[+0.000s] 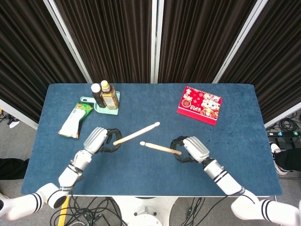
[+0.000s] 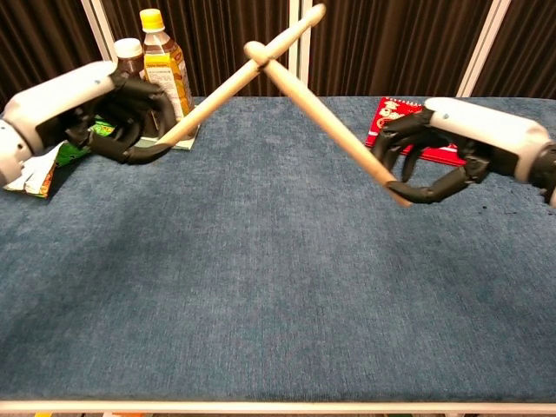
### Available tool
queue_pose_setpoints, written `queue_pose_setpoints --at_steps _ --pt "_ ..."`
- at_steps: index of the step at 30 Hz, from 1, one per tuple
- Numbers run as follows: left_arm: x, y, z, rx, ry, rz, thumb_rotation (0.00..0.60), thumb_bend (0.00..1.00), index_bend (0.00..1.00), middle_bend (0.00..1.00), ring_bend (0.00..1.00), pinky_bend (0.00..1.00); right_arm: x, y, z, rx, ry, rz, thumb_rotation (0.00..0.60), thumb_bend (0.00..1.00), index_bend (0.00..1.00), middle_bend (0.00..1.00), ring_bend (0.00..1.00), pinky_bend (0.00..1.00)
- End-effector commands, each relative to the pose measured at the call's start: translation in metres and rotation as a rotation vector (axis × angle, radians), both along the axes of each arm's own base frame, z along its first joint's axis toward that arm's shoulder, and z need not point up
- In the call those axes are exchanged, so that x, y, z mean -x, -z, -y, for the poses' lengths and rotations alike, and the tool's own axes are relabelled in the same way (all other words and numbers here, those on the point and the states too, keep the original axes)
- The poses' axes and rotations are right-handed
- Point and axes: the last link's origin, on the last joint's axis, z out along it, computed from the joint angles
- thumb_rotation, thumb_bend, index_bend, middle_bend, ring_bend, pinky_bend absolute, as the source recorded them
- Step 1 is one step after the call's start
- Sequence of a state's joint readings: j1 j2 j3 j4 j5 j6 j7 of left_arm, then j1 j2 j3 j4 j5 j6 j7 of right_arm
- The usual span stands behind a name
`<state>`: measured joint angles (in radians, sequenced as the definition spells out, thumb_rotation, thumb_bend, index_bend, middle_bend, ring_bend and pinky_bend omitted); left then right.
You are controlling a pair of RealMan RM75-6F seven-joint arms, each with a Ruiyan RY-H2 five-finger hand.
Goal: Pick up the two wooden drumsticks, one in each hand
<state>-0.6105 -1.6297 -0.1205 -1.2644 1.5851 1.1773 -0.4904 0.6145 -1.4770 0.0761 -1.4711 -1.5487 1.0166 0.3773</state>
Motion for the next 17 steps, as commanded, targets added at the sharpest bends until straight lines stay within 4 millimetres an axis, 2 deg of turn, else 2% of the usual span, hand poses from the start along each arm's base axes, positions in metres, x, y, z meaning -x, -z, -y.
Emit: queue_pose_setpoints --at_steps 1,10,17 --pt "-0.007 0.003 0.000 0.012 0.038 0.002 0.600 0.56 0.67 0.70 0.74 0.89 -0.015 0.007 -0.001 -0.002 -0.018 0.012 0.600 0.69 0.62 0.57 0.35 0.42" --pt "-0.016 0.009 0.003 0.027 0.077 0.003 0.600 0.56 0.67 0.70 0.74 0.89 -0.038 0.012 0.004 0.022 -0.034 0.030 0.600 0.69 0.62 0.57 0.36 0.42" --pt "-0.017 0.009 0.004 0.027 0.083 0.012 0.600 0.56 0.67 0.70 0.74 0.89 -0.044 0.017 0.005 0.021 -0.043 0.011 0.600 0.69 0.62 0.57 0.36 0.42"
